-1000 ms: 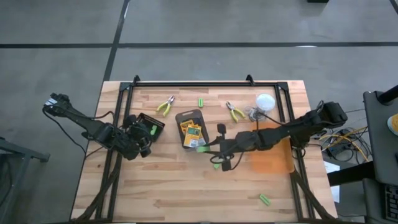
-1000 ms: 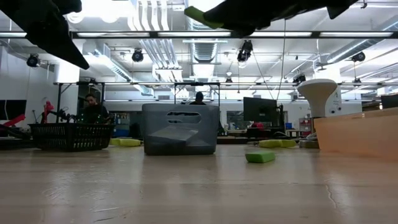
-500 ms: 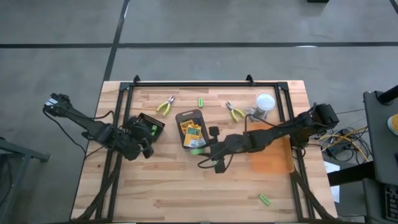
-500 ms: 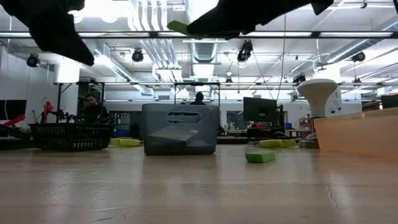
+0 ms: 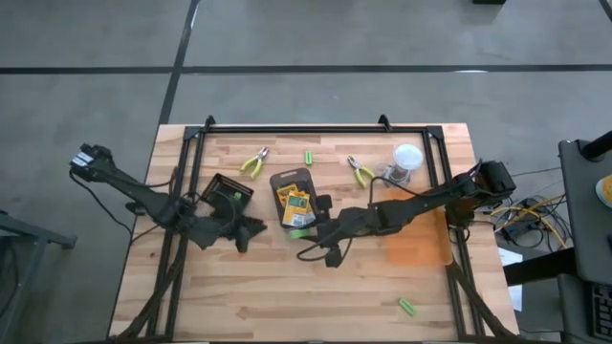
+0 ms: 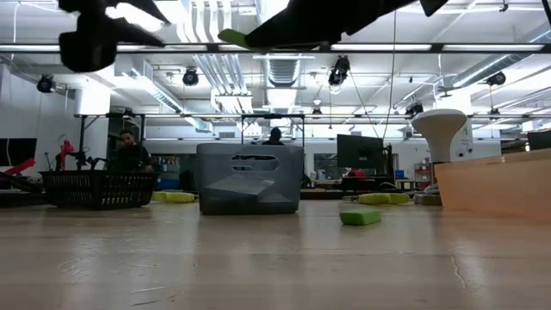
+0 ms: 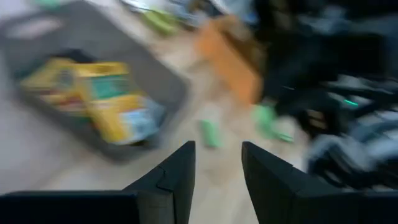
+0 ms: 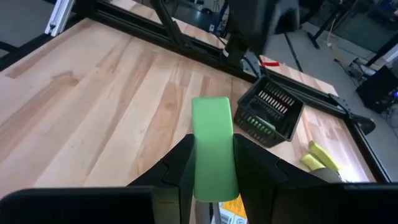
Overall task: Pick & Place School Supplies
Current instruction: Put the light green eraser into the black bin
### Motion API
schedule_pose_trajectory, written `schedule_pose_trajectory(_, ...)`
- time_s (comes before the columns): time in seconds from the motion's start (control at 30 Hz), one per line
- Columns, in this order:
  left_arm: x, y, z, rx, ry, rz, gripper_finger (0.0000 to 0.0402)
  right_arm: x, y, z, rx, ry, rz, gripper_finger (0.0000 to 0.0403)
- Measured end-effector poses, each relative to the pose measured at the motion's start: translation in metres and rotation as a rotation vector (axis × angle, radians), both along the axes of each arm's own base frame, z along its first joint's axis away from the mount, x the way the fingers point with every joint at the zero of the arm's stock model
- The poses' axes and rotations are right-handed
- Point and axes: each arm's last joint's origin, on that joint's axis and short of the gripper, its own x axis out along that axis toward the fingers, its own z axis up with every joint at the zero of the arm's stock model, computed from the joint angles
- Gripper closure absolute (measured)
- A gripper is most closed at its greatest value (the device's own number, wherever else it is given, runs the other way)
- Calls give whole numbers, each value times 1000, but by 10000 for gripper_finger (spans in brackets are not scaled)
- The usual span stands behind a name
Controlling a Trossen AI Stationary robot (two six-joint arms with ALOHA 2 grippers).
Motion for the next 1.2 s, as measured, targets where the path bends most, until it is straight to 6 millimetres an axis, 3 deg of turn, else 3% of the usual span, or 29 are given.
schedule_pose_trajectory(0.2,22,-15,1,-13,-79,-173,266,0,0,1,-8,-5,4,310)
schedule_pose_trajectory(0.37,35,-21,-6,-33,-97,-187,266,0,0,1,-42,-10,18,310)
schedule_pose_trajectory(0.77,48,-11,-18,-52,-57,-91,266,1,1,2,-35,-18,31,310)
schedule_pose_trajectory(1.2,55,-3,-14,-69,-106,-90,266,1,2,2,-28,-27,36,310)
